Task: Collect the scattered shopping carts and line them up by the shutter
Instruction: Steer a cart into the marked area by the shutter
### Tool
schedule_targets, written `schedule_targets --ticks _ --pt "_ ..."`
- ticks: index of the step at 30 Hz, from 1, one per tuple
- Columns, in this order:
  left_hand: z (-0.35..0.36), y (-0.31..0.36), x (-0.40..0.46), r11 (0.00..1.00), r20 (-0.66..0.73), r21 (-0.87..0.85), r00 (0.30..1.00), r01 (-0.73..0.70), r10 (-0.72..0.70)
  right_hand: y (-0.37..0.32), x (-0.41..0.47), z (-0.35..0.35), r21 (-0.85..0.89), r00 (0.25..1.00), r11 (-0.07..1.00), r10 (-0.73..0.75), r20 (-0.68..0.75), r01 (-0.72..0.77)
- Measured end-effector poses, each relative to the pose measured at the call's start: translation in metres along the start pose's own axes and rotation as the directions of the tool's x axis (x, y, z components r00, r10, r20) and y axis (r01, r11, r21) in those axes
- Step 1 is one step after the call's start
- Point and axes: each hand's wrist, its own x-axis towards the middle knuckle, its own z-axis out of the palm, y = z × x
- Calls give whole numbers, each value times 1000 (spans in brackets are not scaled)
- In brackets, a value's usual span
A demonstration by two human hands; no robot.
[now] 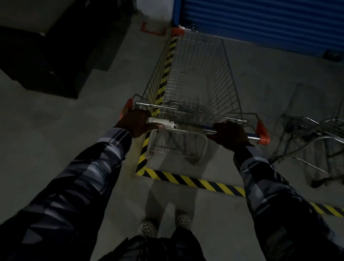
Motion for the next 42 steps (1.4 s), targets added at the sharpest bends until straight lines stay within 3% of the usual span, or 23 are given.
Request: schedule_targets --ticks 12,25,30,42 --pt "3 35 -16 996 -1 -92 1000 7 -8 22 -29 10 5 1000 1000 -26 -15 26" --pt "9 50 -16 999 -9 -24 999 31 -31 39 -44 16 76 999 997 -32 -13 33" --pt "9 48 -21 1000 -31 -15 999 -15 14 33 -49 19 76 997 996 -37 -63 41" --pt "0 53 -34 997 -46 -59 997 -56 54 27 -61 29 103 1000 995 -4 -10 5"
